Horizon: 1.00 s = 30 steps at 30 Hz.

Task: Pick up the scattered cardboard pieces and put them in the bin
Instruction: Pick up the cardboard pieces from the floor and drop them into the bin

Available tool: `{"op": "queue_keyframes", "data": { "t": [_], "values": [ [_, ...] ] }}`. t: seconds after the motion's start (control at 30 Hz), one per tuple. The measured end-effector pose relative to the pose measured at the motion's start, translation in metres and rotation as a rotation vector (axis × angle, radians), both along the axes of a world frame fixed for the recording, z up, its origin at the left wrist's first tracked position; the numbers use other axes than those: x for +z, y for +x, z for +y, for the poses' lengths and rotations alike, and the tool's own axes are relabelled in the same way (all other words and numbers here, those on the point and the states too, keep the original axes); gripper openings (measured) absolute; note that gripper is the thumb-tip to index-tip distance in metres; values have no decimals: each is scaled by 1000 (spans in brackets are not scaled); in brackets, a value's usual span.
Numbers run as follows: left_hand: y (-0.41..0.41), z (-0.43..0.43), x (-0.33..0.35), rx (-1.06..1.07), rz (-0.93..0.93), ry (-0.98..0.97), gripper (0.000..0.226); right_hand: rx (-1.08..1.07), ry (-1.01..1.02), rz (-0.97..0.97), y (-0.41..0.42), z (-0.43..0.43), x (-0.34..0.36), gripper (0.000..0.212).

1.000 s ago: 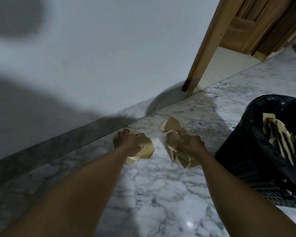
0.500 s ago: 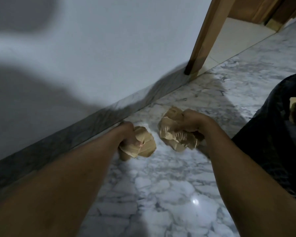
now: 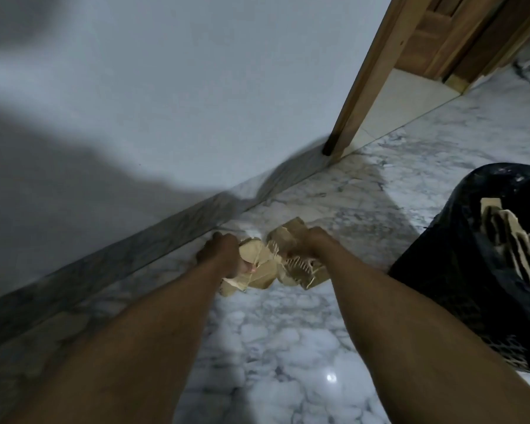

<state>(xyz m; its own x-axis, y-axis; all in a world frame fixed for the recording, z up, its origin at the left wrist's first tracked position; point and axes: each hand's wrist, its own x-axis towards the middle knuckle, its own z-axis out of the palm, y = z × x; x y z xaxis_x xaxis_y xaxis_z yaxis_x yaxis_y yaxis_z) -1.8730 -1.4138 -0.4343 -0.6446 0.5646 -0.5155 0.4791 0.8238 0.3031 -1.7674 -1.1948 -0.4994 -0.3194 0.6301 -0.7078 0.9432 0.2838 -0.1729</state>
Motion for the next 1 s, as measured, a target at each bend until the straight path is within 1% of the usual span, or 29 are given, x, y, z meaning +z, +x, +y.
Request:
{"op": "queue_keyframes", "data": {
  "t": [0.03, 0.07, 0.13, 0.17, 0.2, 0.27, 0.3, 0.33, 0.4, 0.47, 0.53, 0.57, 0.63, 0.67, 0.73, 0.8, 0.87, 1.0],
  "values": [
    [6, -2, 3, 20, 10, 18, 87, -44, 2, 42, 11, -18, 16, 126],
    [13, -4, 6, 43, 16, 36, 79, -74, 17, 93, 20, -37, 34, 108],
    [26, -9, 11, 87, 49, 79, 66, -62, 110, 223, 32, -90, 95, 69],
    [34, -10, 14, 91, 68, 106, 60, -62, 149, 260, 37, -106, 107, 55],
    [40, -7, 21, 83, 88, 152, 51, -51, 192, 309, 38, -112, 112, 48],
    [46, 6, 43, 55, 117, 262, 26, -23, 252, 314, 33, -110, 135, 38],
    [47, 18, 59, 43, 122, 311, 16, -23, 268, 315, 29, -101, 152, 36],
    [48, 31, 79, 36, 117, 371, 10, -13, 294, 327, 28, -87, 174, 34],
    [52, 63, 132, 48, 103, 512, 8, -10, 365, 422, 39, -57, 239, 30],
    [62, 95, 193, 38, 97, 644, 9, 2, 395, 475, 59, -23, 317, 34],
    [80, 132, 252, -9, 77, 746, 19, -35, 336, 454, 90, 11, 387, 39],
    [94, 149, 276, -38, 47, 785, 24, -77, 261, 453, 112, 24, 416, 42],
    [134, 181, 317, -104, -66, 838, 35, -82, 117, 420, 160, 48, 452, 32],
    [157, 194, 330, -145, -122, 836, 41, -76, 74, 373, 184, 55, 462, 28],
    [201, 213, 345, -252, -151, 773, 47, -73, 8, 311, 229, 65, 468, 31],
    [237, 225, 348, -374, -109, 615, 44, -129, -39, 262, 268, 75, 459, 34],
    [260, 231, 348, -473, -52, 456, 45, -199, -49, 218, 296, 86, 440, 42],
    [266, 239, 341, -607, 41, 302, 50, -269, -42, 120, 311, 93, 416, 37]
  ]
}}
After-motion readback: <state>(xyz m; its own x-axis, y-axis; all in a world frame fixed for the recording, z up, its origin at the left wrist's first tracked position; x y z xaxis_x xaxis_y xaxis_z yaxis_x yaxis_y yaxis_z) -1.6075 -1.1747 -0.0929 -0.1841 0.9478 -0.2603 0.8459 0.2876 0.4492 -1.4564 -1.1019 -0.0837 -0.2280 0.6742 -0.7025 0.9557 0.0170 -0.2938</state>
